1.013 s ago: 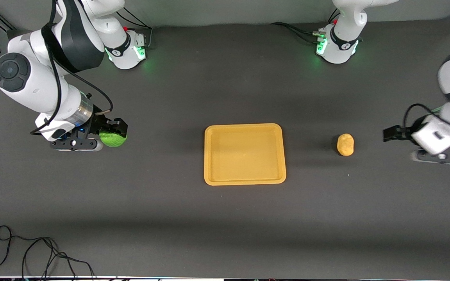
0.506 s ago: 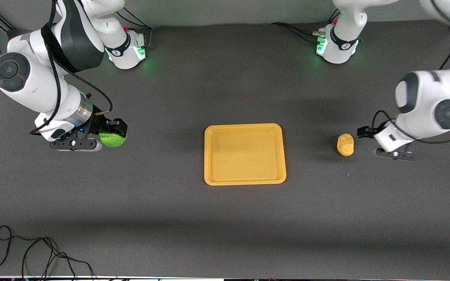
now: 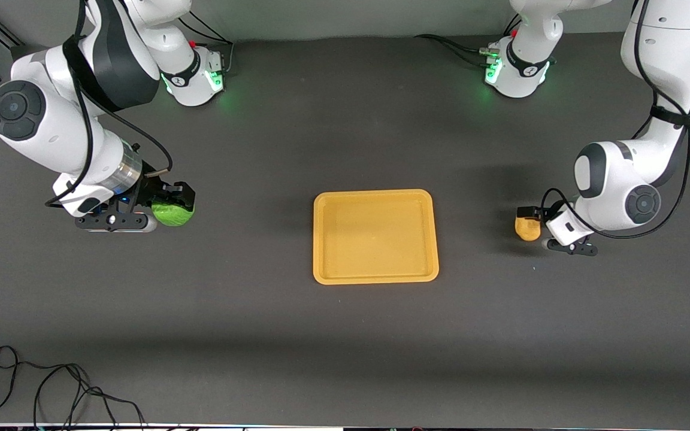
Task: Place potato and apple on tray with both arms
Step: 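Lower the left gripper onto the yellow potato and close it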
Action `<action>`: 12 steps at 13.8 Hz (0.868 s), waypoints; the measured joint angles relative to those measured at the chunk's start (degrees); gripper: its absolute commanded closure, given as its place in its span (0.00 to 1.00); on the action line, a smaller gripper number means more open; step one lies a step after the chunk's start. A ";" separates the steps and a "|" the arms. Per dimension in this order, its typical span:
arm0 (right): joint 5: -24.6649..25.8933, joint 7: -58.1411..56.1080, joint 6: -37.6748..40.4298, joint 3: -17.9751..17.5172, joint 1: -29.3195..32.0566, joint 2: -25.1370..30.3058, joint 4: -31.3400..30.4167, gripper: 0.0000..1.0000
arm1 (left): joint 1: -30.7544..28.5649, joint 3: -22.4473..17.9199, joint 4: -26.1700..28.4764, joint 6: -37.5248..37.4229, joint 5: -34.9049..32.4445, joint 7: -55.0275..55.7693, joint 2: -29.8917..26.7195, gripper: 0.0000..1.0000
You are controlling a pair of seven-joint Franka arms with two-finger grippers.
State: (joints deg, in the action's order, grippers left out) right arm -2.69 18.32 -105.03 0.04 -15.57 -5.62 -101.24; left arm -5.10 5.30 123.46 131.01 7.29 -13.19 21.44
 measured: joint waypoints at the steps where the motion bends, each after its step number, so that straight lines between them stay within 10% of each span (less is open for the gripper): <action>1: 0.00 0.00 0.00 0.00 0.00 0.00 0.00 0.69 | 0.07 0.07 -0.37 -0.03 0.30 -0.09 0.00 0.01; 6: 0.00 0.00 0.00 0.03 0.00 0.00 0.00 0.69 | 0.38 0.91 -0.29 -0.05 0.76 -0.12 0.66 0.32; 9: 0.00 0.00 0.00 0.08 0.01 0.00 0.00 0.69 | 0.37 0.89 -0.40 -0.10 0.76 -0.12 1.96 0.79; 12: 0.00 0.00 0.00 0.19 0.03 0.00 0.00 0.69 | 0.35 1.92 -4.04 -4.22 1.28 2.30 1.48 0.83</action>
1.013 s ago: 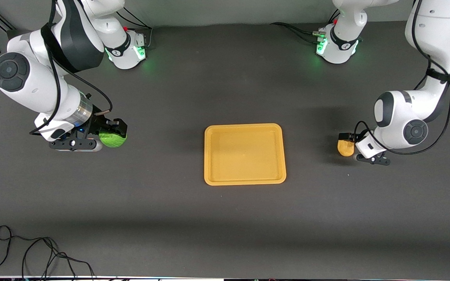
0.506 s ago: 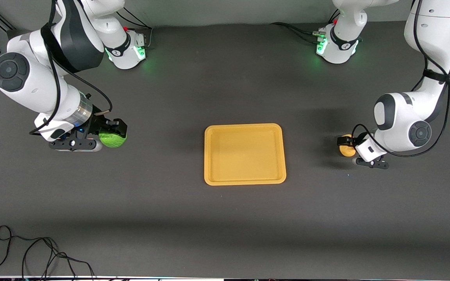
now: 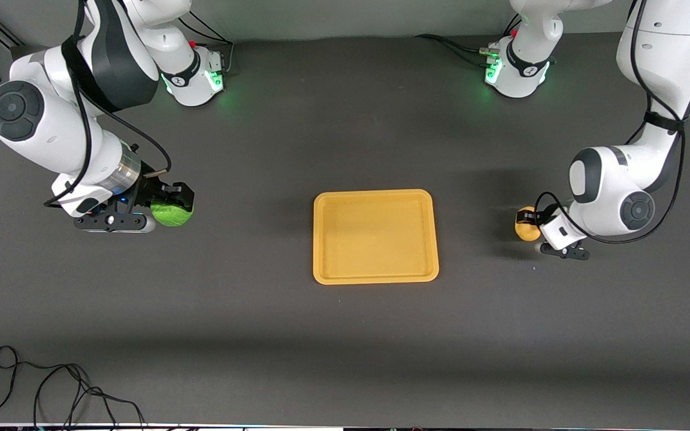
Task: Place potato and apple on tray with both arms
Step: 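Carry the potato with the left gripper onto the tray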
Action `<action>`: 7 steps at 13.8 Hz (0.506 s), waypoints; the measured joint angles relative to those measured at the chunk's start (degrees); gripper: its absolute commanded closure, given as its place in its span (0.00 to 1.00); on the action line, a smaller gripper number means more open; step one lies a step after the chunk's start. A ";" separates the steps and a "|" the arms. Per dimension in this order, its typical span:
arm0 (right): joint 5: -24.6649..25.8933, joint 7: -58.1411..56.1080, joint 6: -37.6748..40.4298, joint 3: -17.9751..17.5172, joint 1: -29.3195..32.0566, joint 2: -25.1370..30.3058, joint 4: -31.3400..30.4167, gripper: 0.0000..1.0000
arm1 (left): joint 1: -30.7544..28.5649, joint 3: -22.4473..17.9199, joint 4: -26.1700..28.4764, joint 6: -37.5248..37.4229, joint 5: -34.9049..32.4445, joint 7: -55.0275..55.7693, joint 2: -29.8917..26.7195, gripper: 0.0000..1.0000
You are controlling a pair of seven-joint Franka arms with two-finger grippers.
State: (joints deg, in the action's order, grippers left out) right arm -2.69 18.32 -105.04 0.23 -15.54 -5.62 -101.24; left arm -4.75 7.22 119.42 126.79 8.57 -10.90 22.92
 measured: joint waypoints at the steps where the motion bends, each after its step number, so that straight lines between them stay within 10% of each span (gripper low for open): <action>1: 0.00 0.00 0.00 0.01 0.00 0.00 0.00 0.69 | 0.00 1.57 -2.85 -2.03 0.12 3.48 -0.16 0.82; 7: 0.00 0.00 -0.01 0.03 0.02 -0.04 -0.02 0.69 | 11.32 10.42 -22.26 -3.53 0.18 30.87 8.51 0.82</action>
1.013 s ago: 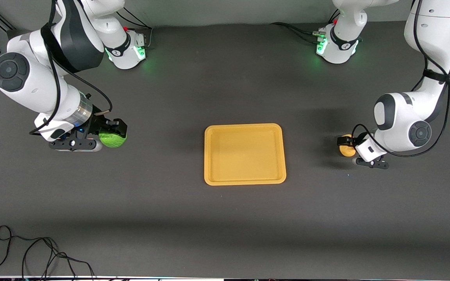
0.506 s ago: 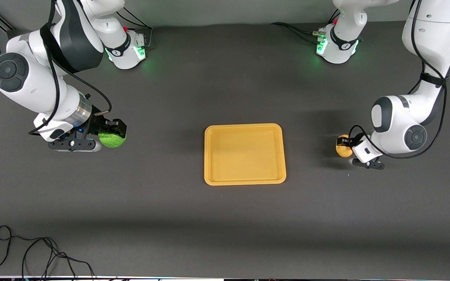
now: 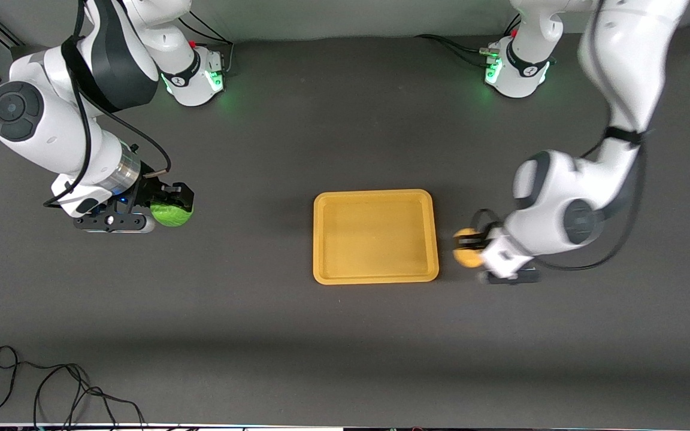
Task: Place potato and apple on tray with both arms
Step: 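Carry the potato with the left gripper onto the tray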
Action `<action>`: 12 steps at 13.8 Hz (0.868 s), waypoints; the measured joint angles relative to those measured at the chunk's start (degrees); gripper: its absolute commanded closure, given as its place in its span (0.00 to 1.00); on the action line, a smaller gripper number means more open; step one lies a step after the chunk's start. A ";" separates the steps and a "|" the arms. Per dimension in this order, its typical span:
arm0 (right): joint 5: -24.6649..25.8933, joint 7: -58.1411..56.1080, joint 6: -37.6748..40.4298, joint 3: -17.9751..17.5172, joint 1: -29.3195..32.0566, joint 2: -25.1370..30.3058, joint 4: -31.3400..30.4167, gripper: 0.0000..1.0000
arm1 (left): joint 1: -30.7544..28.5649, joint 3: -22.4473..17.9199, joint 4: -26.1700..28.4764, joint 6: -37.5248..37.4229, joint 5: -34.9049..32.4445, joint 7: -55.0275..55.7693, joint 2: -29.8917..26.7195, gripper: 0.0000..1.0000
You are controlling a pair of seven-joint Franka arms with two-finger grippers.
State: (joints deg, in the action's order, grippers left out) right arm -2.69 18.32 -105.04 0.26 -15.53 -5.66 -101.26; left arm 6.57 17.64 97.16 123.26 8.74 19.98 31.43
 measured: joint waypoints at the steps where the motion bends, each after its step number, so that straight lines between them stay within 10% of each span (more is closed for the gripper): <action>1: 0.00 0.00 0.00 0.01 0.01 0.00 0.00 0.69 | 3.03 0.02 -1.13 1.41 0.00 2.18 2.63 0.82; 4: 0.00 0.00 0.00 0.01 0.02 -0.01 -0.01 0.69 | 7.35 -0.05 -1.82 3.49 -0.13 5.00 7.56 0.69; 8: 0.00 0.00 0.00 0.01 0.04 -0.01 -0.01 0.69 | 6.74 -1.00 -1.83 2.74 -1.13 5.01 8.09 0.02; 12: 0.00 0.00 0.00 0.03 0.07 -0.02 -0.01 0.69 | 6.21 -1.09 -2.00 2.42 -1.44 5.01 7.63 0.00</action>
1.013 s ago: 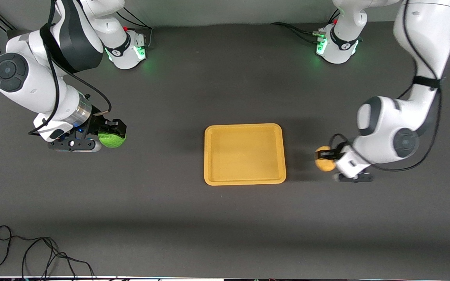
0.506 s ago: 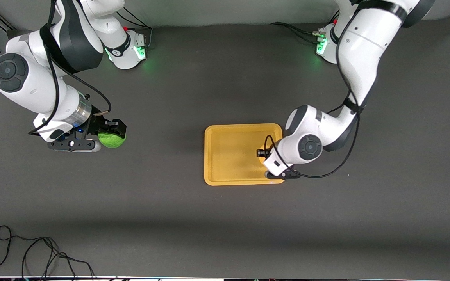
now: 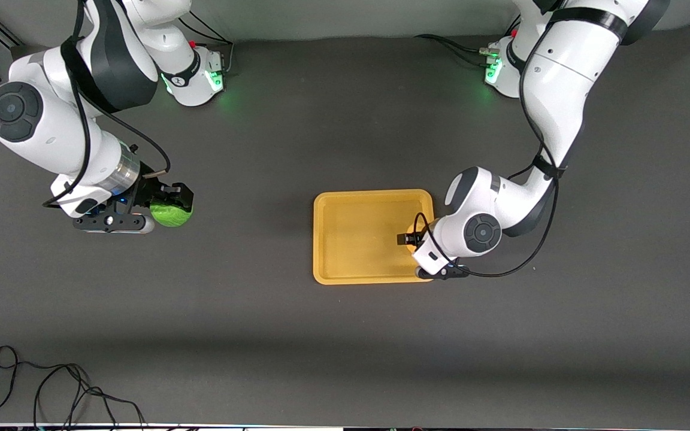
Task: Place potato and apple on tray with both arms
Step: 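Carry the potato with the left gripper onto the tray, then open the left gripper while the right gripper carries the apple, then lower the apple onto the tray beside the potato with the right gripper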
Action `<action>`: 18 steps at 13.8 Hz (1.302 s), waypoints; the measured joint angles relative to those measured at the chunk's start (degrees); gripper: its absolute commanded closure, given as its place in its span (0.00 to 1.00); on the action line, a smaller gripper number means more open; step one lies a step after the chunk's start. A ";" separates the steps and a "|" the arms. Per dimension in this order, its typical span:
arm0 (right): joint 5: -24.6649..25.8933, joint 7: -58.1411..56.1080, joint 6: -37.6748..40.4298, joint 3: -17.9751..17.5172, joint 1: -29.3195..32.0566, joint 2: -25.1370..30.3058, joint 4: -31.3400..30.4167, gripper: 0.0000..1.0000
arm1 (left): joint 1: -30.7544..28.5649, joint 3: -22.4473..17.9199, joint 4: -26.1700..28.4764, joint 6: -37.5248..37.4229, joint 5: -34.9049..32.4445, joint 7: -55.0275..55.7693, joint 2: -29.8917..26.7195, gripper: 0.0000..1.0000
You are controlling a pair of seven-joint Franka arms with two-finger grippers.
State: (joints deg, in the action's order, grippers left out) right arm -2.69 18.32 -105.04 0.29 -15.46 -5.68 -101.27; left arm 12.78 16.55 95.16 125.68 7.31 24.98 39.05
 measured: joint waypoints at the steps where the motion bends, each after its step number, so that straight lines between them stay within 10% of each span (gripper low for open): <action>1: 0.00 0.00 0.00 0.00 0.01 -0.03 0.00 0.69 | -0.19 -0.03 -0.46 -0.90 -0.02 0.00 -0.54 0.00; 10: -0.03 13.38 -0.97 -0.69 -7.45 -3.70 5.52 0.69 | -13.84 -0.79 -3.10 -22.29 -11.87 -9.92 -21.91 0.00; 18: 0.30 43.24 -2.19 -0.89 -26.31 -26.26 29.18 0.69 | -19.10 -1.48 -3.08 -28.20 -11.98 -19.22 -31.43 0.00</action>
State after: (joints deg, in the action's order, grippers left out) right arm -2.39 61.56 -107.24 -0.60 -41.77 -31.94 -72.09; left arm -6.32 15.07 92.08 97.48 -4.67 5.77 7.63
